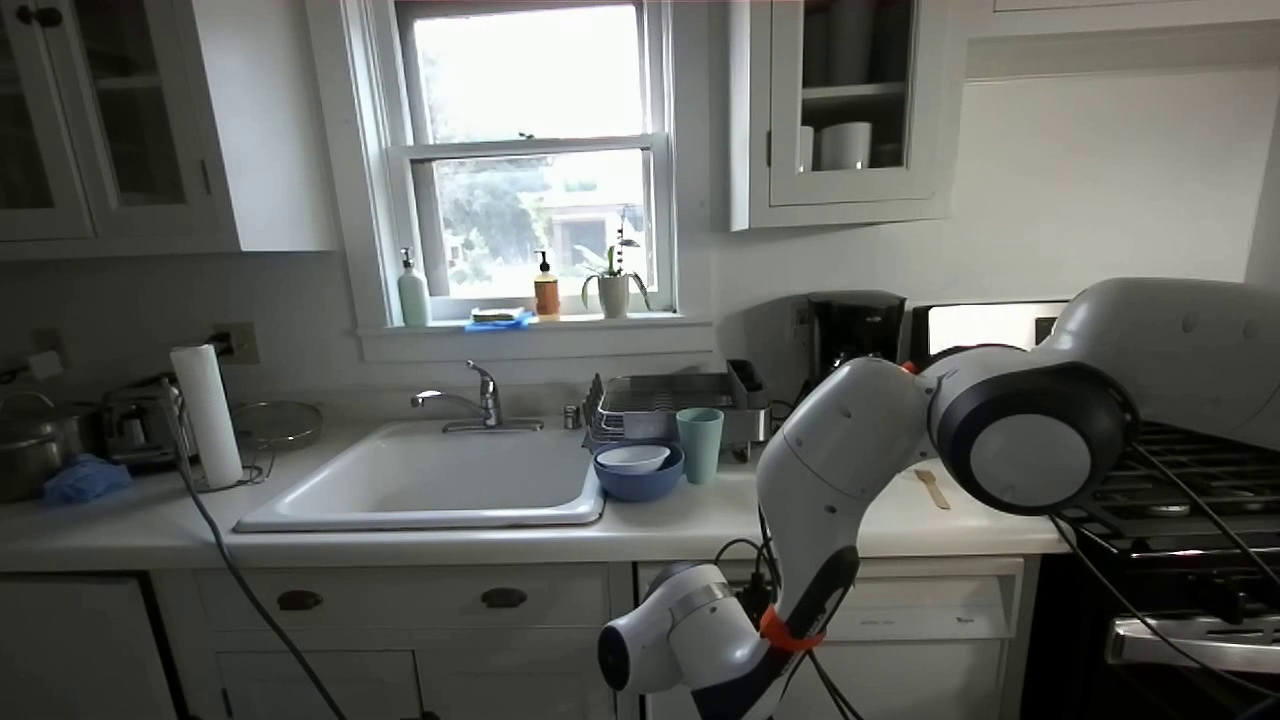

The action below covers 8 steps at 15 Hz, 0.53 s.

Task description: Press the second button to the right on the dishwasher

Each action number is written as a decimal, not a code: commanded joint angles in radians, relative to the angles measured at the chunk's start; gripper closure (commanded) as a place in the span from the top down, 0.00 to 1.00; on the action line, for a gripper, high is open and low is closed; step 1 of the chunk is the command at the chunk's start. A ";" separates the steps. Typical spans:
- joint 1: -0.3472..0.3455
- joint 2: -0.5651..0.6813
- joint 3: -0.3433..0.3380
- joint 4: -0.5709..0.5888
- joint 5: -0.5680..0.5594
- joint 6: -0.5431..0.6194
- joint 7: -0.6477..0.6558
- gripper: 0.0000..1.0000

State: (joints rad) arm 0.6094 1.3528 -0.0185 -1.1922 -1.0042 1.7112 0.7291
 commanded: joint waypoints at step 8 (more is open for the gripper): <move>-0.013 -0.001 -0.019 0.044 -0.034 -0.018 -0.123 0.00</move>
State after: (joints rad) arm 0.6108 1.3457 -0.0212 -1.1852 -1.0041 1.6940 0.6721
